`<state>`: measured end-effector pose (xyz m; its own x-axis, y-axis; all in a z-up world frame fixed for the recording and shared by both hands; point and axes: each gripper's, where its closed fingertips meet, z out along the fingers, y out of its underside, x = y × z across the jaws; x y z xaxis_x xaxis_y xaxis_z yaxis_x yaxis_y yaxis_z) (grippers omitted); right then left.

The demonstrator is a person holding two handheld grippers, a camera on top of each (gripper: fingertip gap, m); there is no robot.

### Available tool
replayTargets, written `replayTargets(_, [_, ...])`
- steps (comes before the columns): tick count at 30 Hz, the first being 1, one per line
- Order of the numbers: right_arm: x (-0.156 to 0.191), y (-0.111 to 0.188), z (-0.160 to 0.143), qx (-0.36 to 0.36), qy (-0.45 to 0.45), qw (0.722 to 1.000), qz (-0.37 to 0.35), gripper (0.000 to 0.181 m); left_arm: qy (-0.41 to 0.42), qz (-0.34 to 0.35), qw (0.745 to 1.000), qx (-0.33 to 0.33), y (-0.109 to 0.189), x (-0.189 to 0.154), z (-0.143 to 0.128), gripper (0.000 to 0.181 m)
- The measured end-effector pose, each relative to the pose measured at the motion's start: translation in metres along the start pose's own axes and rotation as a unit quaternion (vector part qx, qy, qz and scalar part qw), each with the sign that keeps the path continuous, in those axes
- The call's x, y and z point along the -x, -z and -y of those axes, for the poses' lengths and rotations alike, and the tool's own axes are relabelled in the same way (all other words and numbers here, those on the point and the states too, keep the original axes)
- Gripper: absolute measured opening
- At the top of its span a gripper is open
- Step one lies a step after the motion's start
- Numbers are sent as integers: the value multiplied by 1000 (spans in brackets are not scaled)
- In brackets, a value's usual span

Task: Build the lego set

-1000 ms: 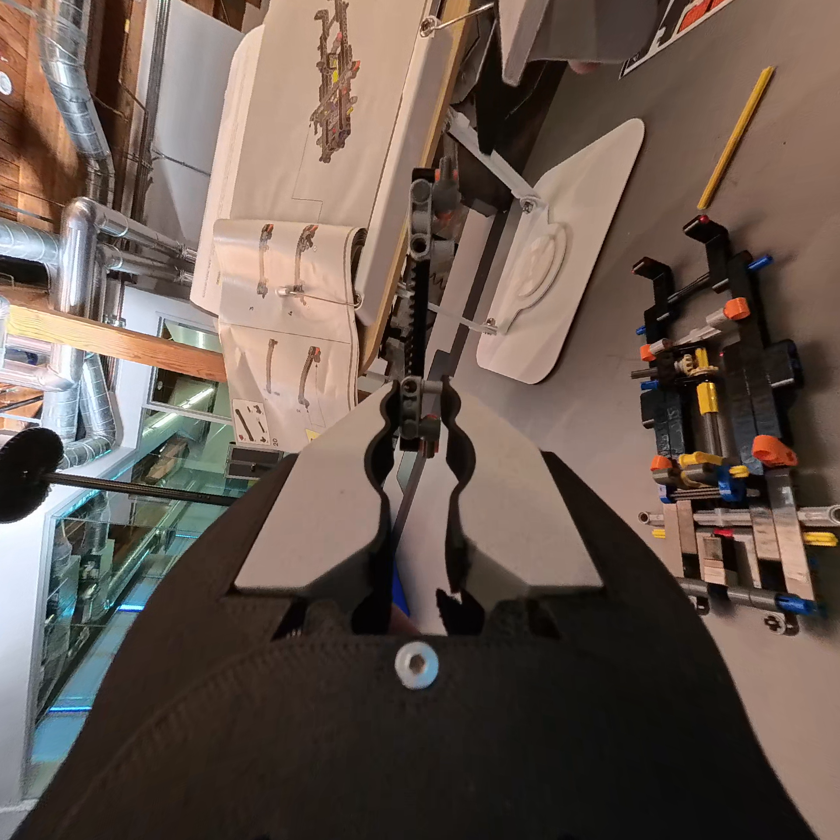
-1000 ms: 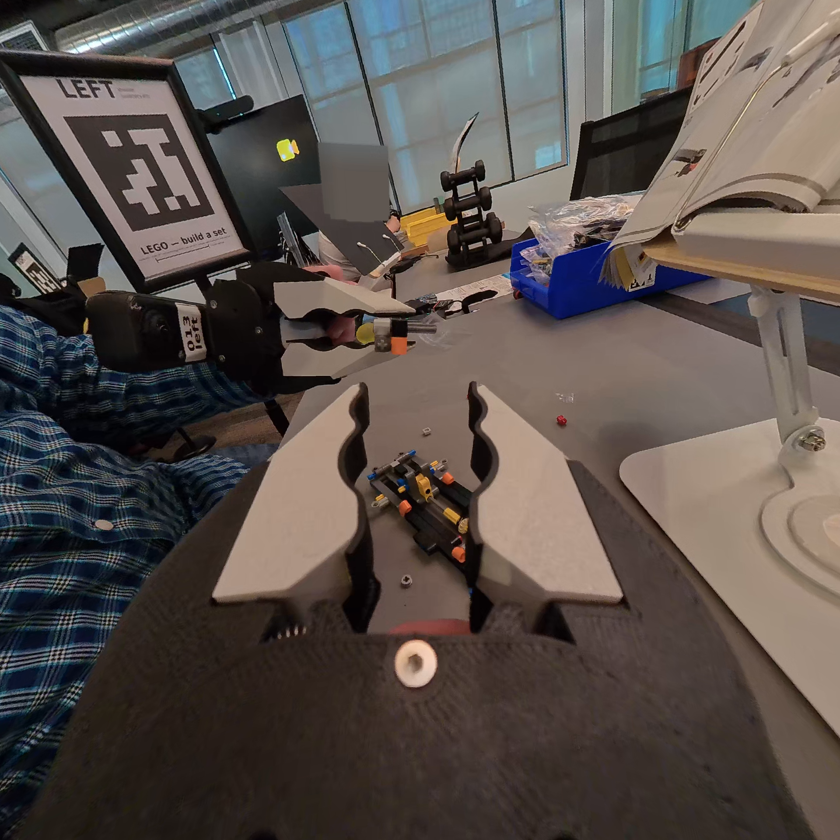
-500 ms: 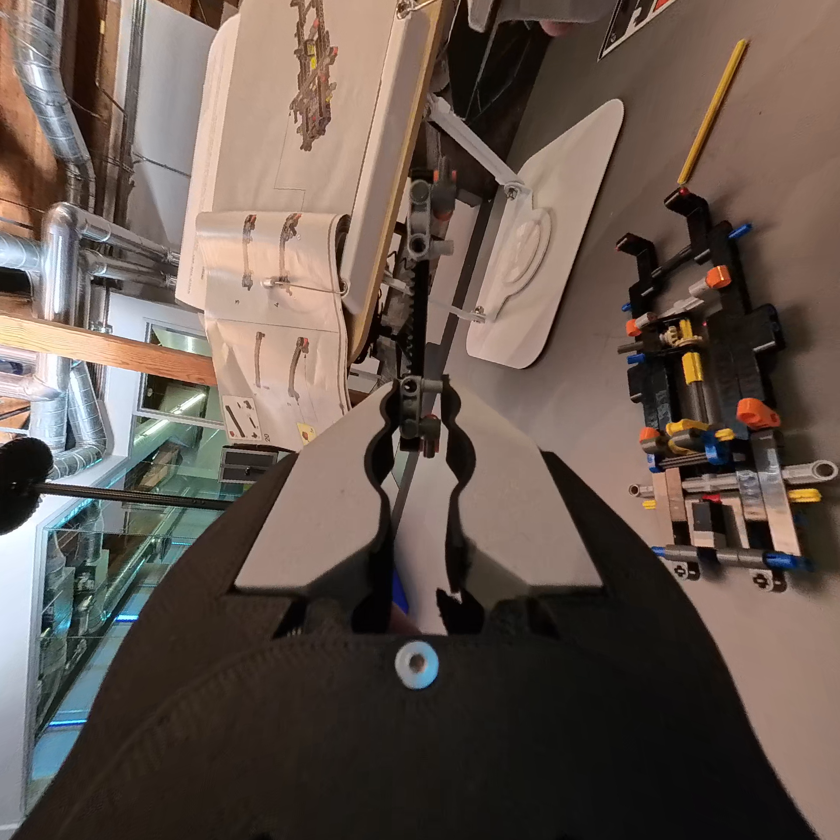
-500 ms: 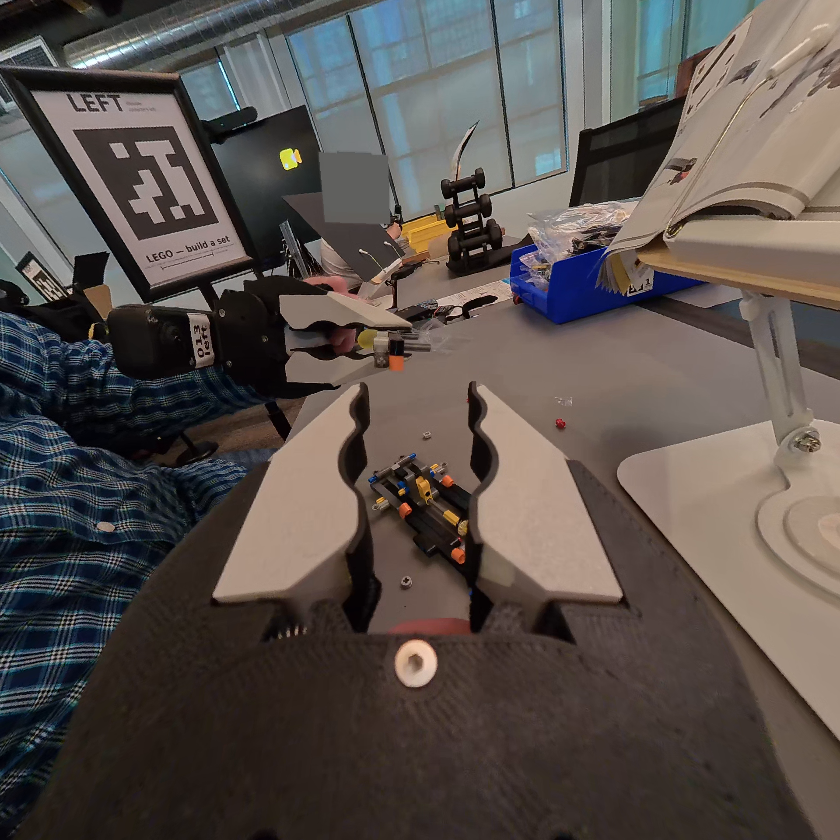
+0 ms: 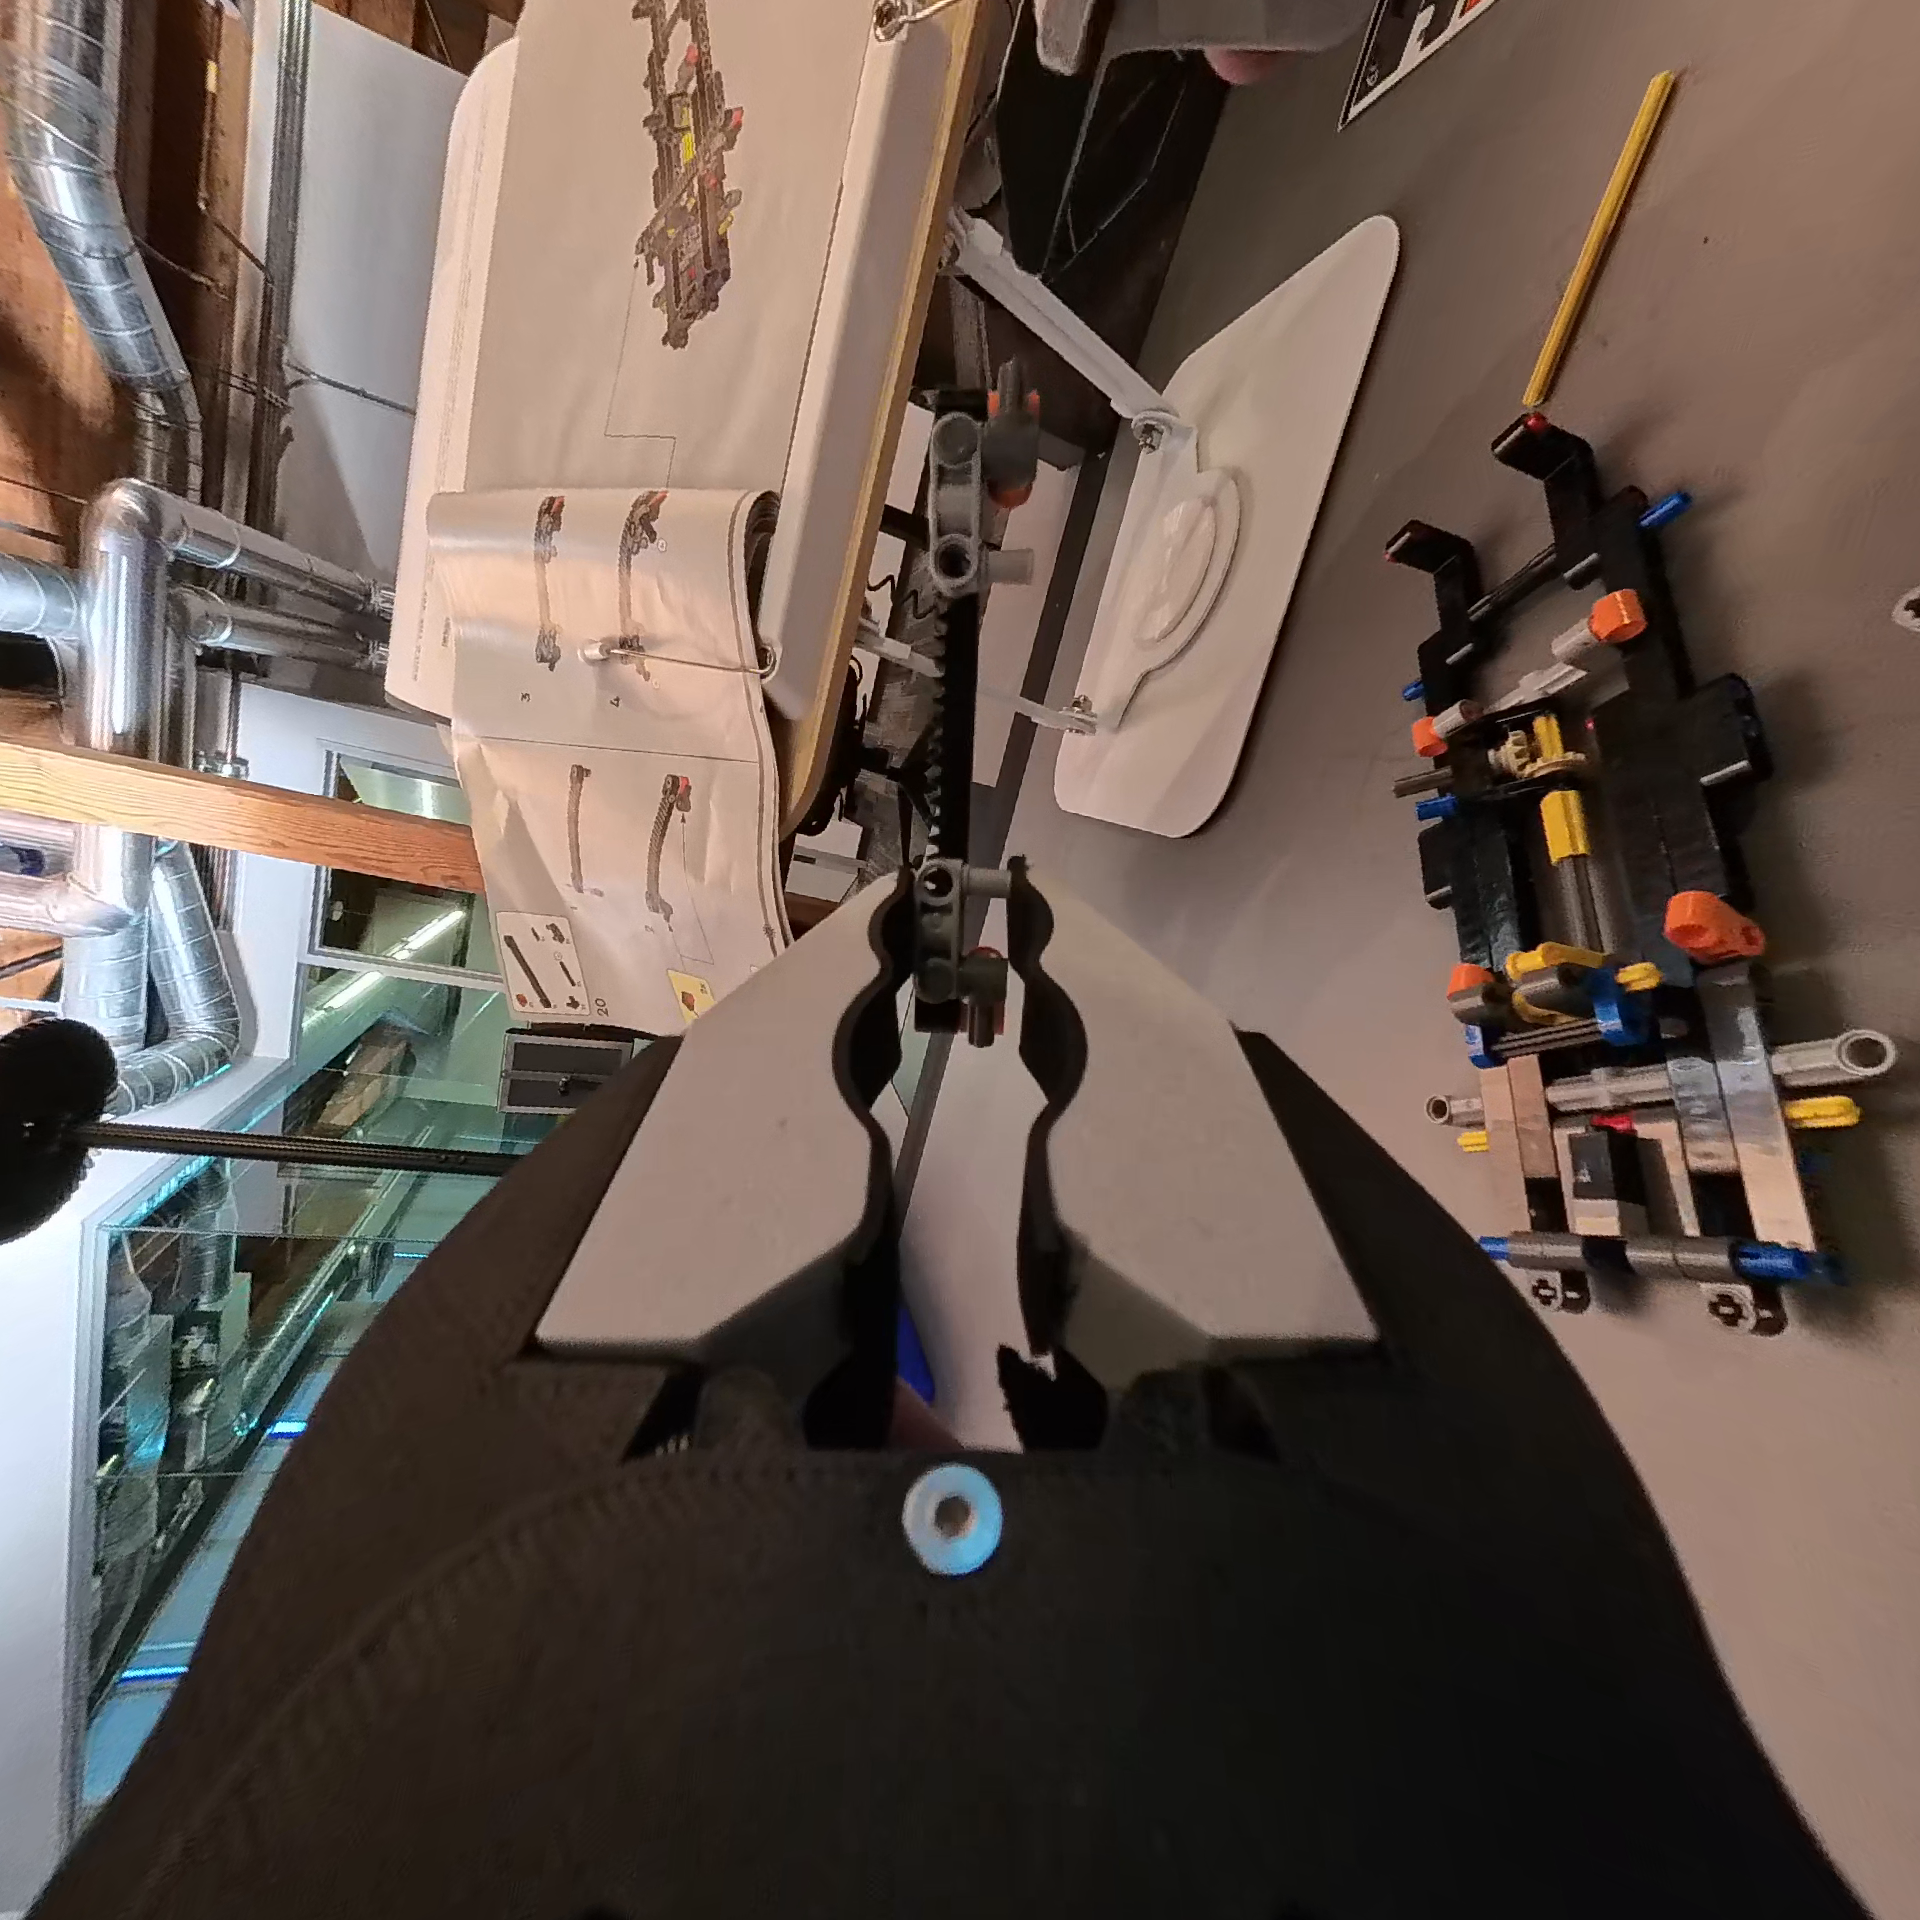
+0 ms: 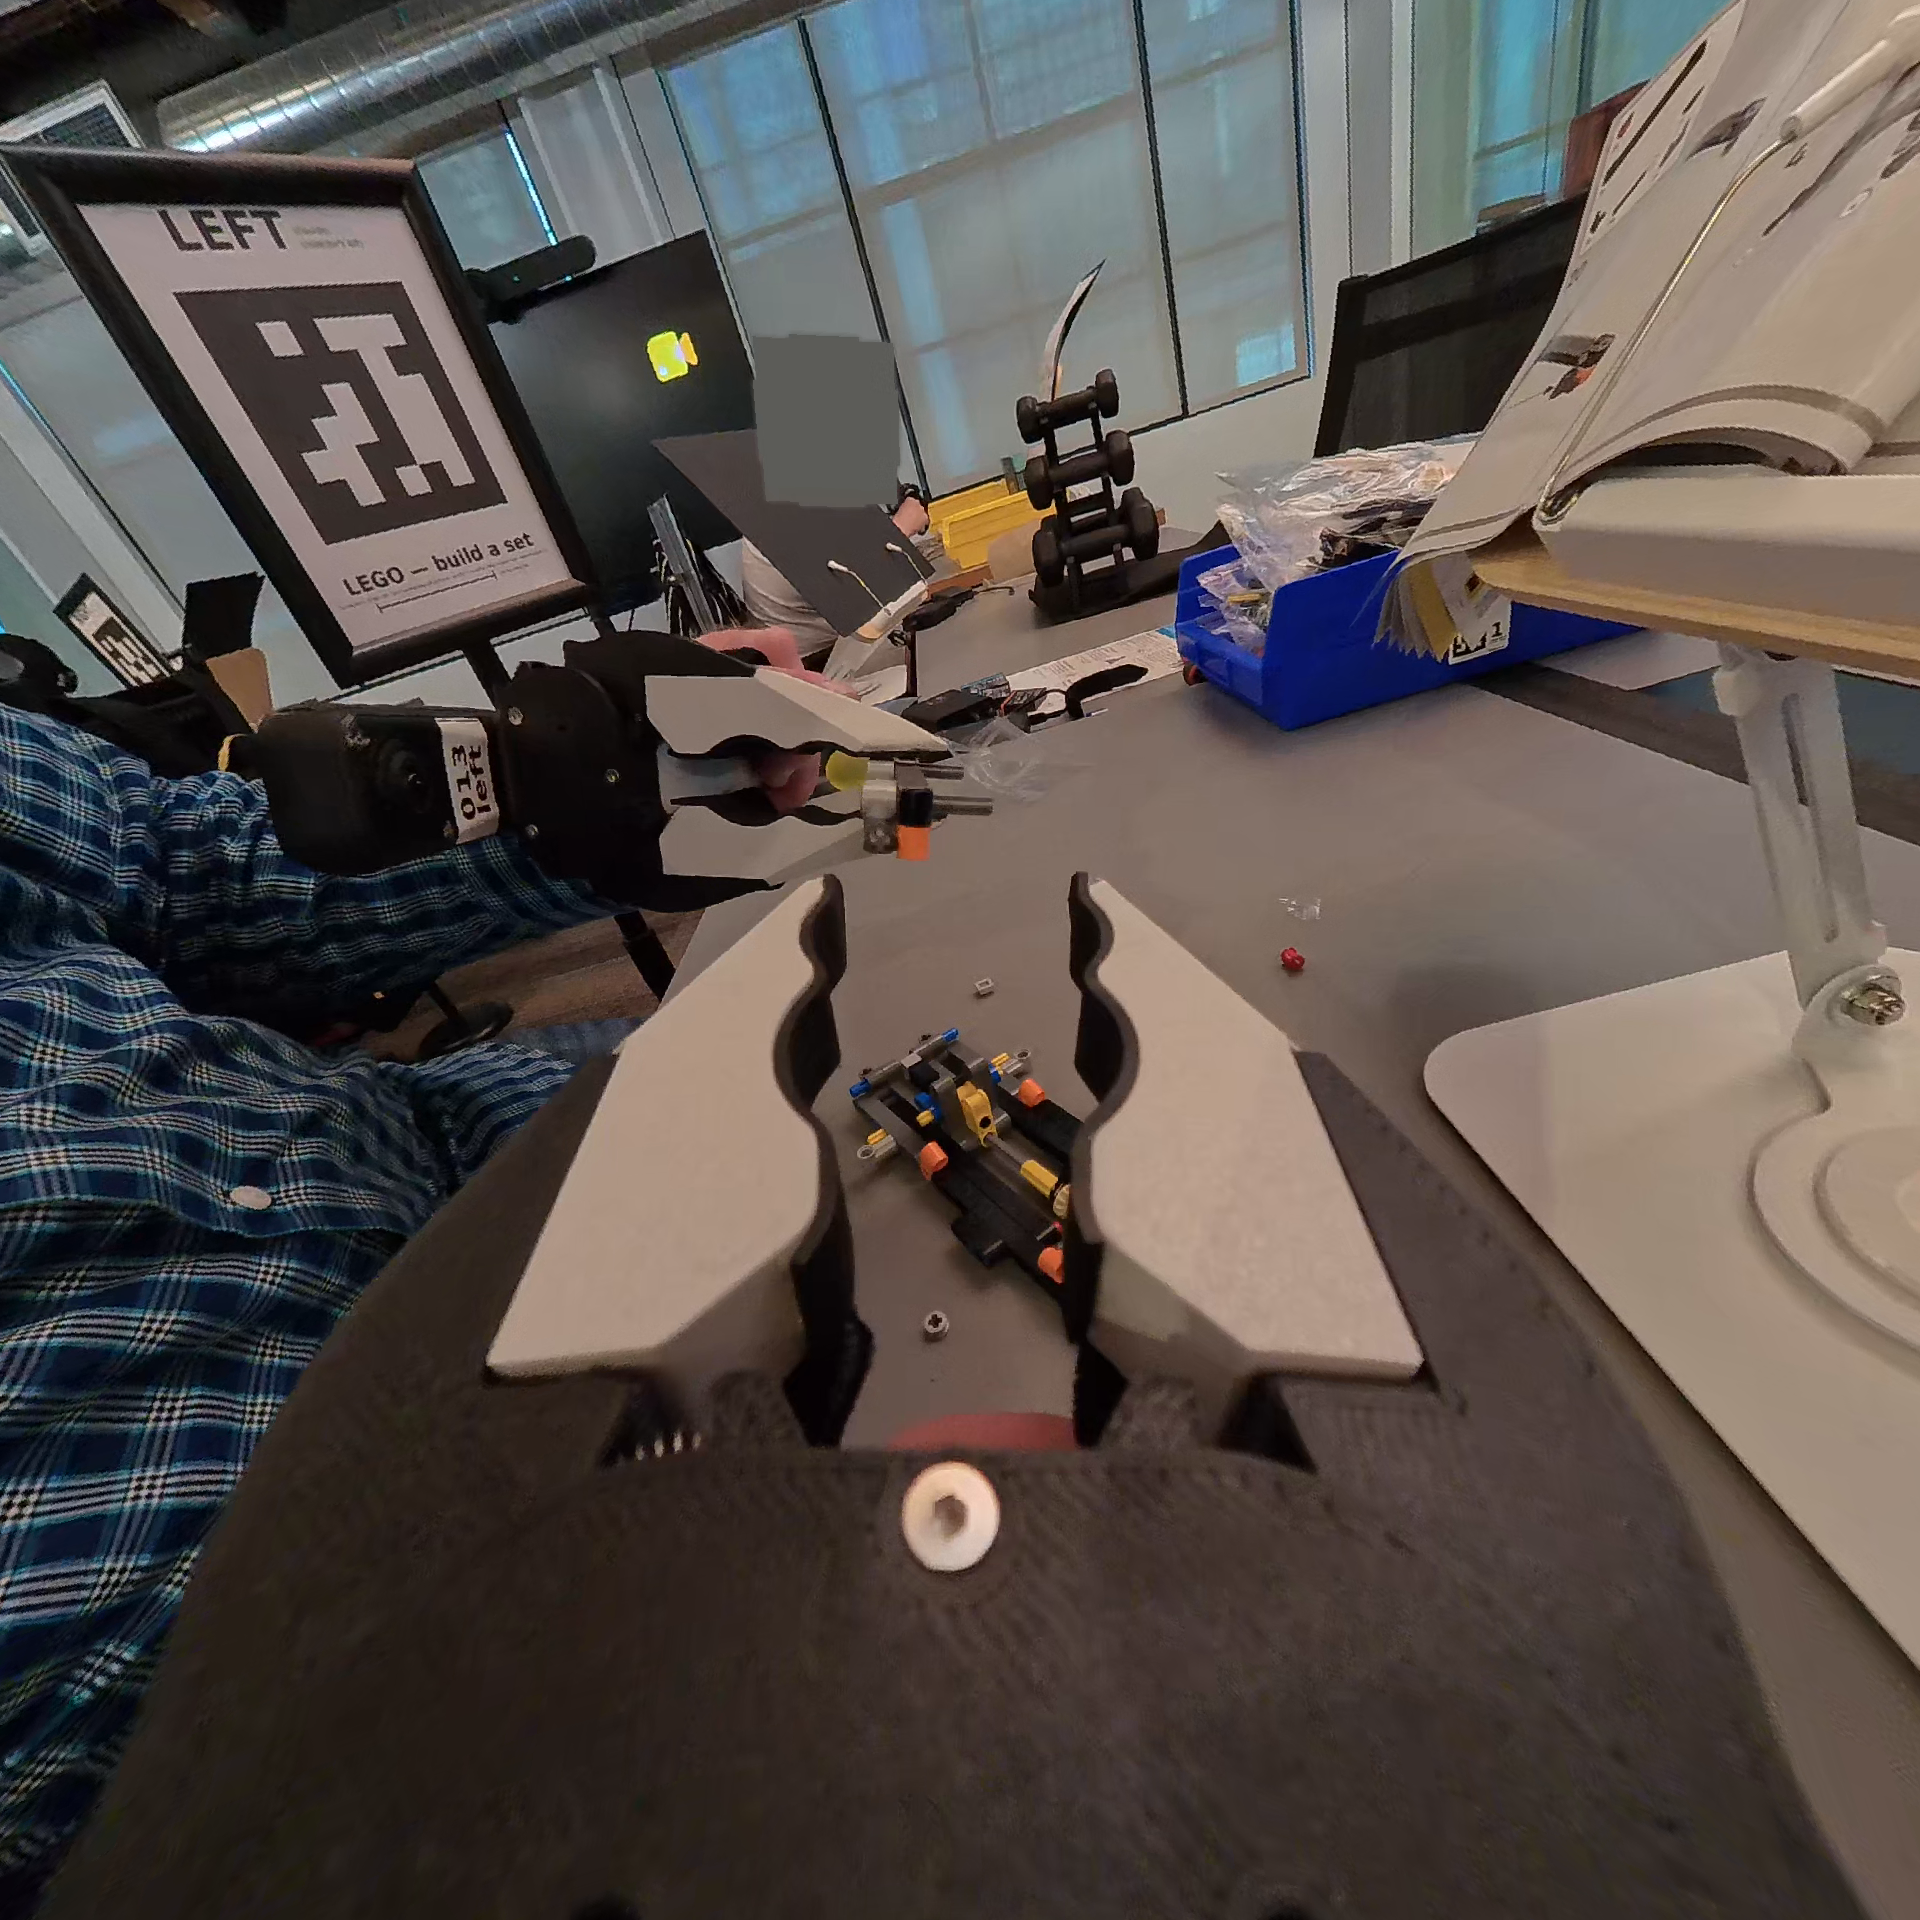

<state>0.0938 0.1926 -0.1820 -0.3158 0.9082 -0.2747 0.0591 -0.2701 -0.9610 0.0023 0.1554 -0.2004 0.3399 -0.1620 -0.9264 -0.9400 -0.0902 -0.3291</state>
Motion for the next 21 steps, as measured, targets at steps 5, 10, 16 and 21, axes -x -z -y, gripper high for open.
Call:
replayTargets(5, [1, 0, 1, 0, 1, 1000, 1, 41, -2, -1, 1000, 0, -1, -1, 0, 15])
replayTargets(10, [1, 1, 2, -3, 0, 1000, 2, 41, -2, -2, 1000, -1, -1, -1, 0, 15])
replayTargets(16, [2, 0, 2, -2, -1, 1000, 4, 41, -3, -3, 1000, -2, -2, -1, 1, 14])
replayTargets(21, [3, 0, 3, -4, -2, 1000, 7, 41, -3, -4, 1000, -5, -1, -2, 4, 14])
